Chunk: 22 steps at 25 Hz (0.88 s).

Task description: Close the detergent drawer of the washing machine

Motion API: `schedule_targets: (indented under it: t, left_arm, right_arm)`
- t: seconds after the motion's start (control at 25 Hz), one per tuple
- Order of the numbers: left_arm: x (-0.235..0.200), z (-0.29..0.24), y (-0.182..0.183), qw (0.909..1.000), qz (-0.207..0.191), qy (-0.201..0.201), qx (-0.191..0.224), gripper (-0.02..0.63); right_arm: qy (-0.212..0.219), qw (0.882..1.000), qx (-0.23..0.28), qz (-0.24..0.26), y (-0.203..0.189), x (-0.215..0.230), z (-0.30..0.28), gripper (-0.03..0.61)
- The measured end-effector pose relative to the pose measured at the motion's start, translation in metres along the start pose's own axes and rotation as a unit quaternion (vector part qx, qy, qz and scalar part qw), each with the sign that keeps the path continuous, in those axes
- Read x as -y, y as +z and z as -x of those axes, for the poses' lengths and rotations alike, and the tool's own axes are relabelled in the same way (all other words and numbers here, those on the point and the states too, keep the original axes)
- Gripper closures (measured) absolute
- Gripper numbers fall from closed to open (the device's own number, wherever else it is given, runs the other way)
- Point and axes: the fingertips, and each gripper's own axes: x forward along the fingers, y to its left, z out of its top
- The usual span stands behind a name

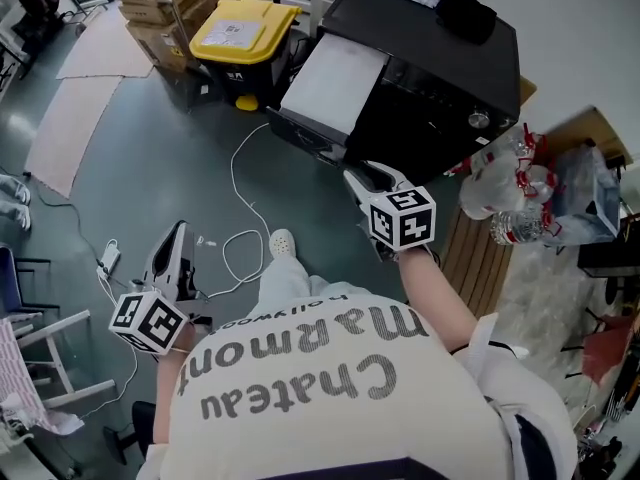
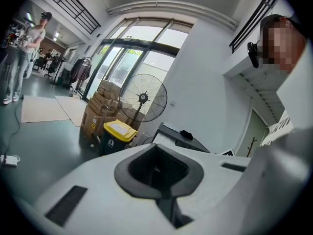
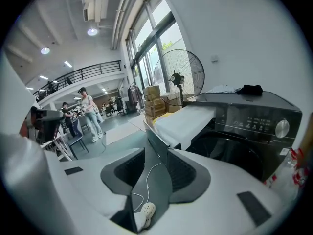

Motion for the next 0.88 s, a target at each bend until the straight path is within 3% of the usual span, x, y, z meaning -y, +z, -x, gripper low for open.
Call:
schedule_targets:
  t: [0.52,0.88]
  left_arm:
    - [-0.029,-0.067,0.038,0.9996,0.002,-0.028,-0.006,0.606]
    - [-0.04,-0.089,0.035,0.9992,0.01,-0.033,-0.019,0.606]
  right_arm:
    - [-0.024,0.999,-0.043,0.016,0.011,0.019,-0.051,0.419]
    - [-0.037,0.996,-0.078,0.014,-0.005,0.029,-0.072,0.439]
